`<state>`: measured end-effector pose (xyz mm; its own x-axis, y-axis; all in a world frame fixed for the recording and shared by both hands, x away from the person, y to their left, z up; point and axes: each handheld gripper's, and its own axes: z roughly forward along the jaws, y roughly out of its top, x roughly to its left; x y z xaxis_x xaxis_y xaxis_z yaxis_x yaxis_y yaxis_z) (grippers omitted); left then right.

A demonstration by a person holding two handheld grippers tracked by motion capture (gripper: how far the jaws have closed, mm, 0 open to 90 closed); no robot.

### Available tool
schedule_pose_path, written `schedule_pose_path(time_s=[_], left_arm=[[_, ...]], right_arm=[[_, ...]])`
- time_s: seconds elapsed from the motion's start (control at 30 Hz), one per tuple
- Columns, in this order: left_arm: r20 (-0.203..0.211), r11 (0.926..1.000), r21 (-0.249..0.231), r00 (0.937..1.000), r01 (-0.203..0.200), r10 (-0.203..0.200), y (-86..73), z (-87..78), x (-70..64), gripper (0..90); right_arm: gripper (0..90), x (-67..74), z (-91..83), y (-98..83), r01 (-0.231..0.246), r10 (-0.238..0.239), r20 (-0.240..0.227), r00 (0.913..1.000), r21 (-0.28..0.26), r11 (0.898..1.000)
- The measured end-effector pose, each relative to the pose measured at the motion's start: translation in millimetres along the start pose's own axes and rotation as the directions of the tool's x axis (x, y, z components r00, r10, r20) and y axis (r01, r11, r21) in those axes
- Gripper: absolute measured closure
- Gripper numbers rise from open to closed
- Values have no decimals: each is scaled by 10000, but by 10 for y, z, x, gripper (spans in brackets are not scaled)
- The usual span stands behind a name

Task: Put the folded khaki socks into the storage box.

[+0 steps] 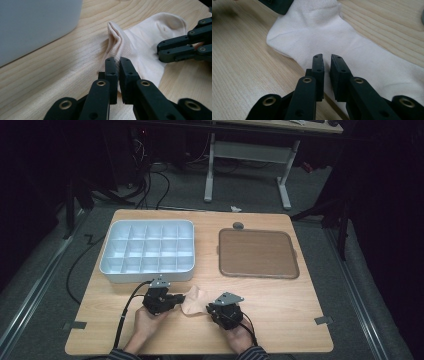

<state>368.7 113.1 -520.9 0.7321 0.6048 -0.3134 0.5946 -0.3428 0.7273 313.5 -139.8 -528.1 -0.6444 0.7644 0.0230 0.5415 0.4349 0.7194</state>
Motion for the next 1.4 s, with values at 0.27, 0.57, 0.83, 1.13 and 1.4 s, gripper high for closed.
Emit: schedule_pose_path(time_s=[0.27,0.57,0.83,1.13,1.4], left_arm=[[270,9997,-231,9996,2,4,31,-73,7,862],[458,9993,-364,9989,54,-37,59,-113,6,863],[-205,9998,136,9997,-116,119,33,11,4,848],[-919,9987,492,9956,-153,198,15,100,-18,667],[-1225,9971,675,9915,-351,432,26,161,-65,731]], right_arm=[[827,-9,17,27,28,-27,-79,10000,84,10000],[835,-20,43,55,53,-51,-202,9998,121,9999],[836,-23,47,55,40,-37,-237,9997,99,9999],[835,-25,48,56,67,-64,-239,9997,92,9999],[836,-24,48,58,75,-72,-227,9997,107,9999]])
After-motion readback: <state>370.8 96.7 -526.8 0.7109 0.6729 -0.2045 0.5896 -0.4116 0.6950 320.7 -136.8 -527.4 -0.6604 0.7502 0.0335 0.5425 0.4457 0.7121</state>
